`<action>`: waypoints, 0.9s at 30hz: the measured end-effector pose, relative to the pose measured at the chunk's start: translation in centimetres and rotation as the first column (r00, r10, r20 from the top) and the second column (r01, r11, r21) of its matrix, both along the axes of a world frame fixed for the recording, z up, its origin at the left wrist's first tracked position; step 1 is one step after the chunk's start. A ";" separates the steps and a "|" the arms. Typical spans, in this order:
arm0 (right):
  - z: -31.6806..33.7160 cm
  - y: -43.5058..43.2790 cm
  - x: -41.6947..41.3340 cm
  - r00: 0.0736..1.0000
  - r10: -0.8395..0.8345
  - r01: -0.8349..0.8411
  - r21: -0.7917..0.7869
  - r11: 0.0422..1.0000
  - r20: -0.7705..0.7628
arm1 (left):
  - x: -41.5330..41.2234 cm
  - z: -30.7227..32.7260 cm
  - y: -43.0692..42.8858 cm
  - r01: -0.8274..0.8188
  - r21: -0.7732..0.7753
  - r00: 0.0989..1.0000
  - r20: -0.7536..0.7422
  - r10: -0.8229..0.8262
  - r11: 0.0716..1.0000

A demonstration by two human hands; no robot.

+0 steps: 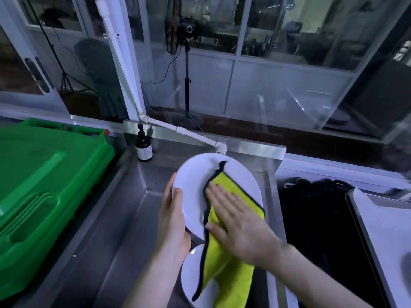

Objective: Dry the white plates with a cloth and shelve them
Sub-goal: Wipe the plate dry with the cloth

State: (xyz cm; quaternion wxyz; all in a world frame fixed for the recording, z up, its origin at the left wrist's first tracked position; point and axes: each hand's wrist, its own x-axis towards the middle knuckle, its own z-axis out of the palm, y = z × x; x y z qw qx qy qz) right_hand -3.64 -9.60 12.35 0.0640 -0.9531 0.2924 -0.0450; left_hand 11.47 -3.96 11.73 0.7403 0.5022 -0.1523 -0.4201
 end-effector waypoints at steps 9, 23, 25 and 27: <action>1.2 -2.9 4.6 0.994 -0.012 0.004 0.080 0.997 0.106 | -0.9 -0.4 -0.7 0.101 -0.025 0.994 -0.045 -0.102 0.995; -0.7 0.5 0.9 0.992 0.127 -0.127 0.116 0.985 0.007 | 0.6 -1.3 -0.2 0.073 0.026 0.996 -0.057 -0.071 0.997; -0.1 -0.1 2.4 0.989 0.135 -0.140 0.085 0.987 0.057 | 0.0 -1.5 -0.3 0.103 0.057 0.991 -0.086 -0.098 0.993; 0.4 -1.5 3.7 0.991 0.108 -0.111 0.043 0.993 0.078 | -0.4 -1.6 -0.5 0.117 0.067 0.992 -0.061 -0.112 0.991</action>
